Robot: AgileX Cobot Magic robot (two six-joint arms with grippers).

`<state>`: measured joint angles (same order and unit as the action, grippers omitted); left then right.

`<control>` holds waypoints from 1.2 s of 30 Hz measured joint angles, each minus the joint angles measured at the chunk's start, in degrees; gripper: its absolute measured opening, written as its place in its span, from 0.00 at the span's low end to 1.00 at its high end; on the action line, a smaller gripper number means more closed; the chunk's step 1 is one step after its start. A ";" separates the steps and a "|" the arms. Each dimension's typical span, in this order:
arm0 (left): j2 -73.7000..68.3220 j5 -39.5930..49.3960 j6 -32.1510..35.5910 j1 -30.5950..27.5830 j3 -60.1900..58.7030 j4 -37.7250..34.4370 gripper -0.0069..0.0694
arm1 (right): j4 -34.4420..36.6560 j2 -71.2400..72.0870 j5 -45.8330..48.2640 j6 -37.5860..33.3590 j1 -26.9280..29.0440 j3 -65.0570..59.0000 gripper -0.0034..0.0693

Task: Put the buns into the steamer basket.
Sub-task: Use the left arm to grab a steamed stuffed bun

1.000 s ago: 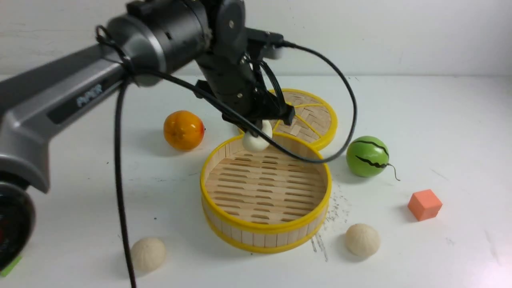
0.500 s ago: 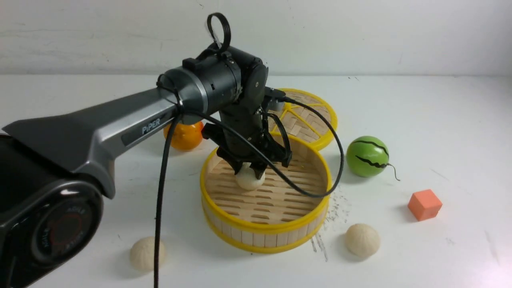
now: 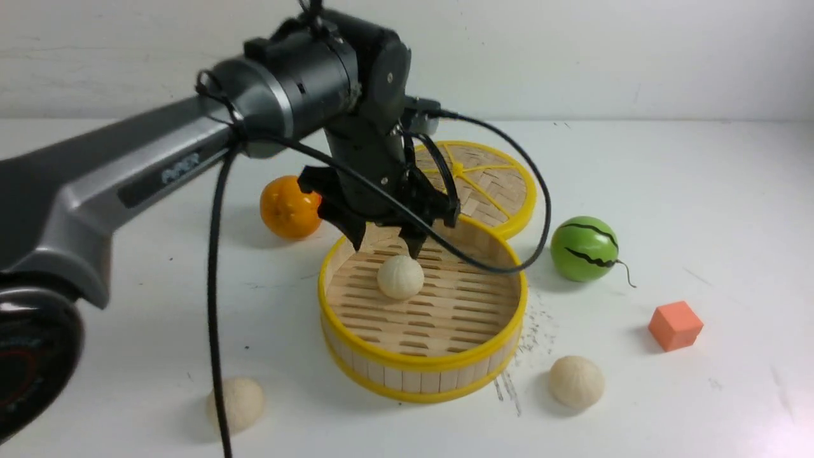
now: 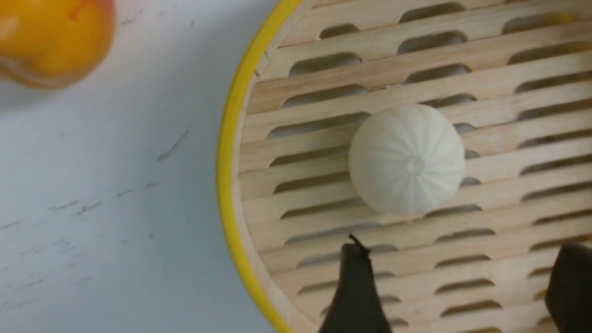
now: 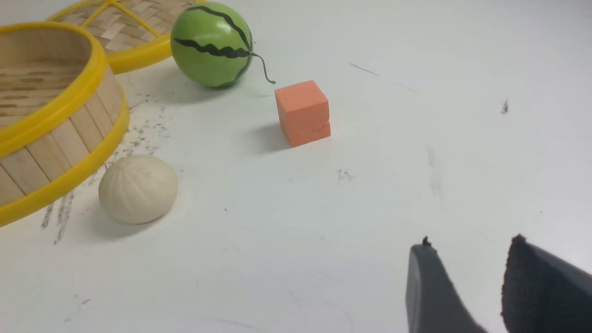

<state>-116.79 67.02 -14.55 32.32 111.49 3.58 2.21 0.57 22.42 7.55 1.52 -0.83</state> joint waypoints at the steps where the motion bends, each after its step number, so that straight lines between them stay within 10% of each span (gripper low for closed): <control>1: 1.75 1.20 0.11 0.00 0.00 0.07 0.74 | 0.00 0.00 0.00 0.00 0.00 0.00 0.38; 16: 21.08 2.60 0.96 -8.14 -22.14 -0.64 0.66 | 0.00 0.00 0.00 0.00 0.00 0.00 0.38; 25: 27.56 -11.22 -0.68 -8.62 -50.37 -2.28 0.65 | 0.00 0.00 0.00 0.00 0.00 0.00 0.38; 36: 26.00 -26.08 -6.11 -8.62 -56.25 4.12 0.65 | 0.00 0.00 0.00 0.00 0.00 0.00 0.38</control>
<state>-90.79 40.94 -20.66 23.70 55.24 7.70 2.21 0.57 22.42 7.55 1.52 -0.83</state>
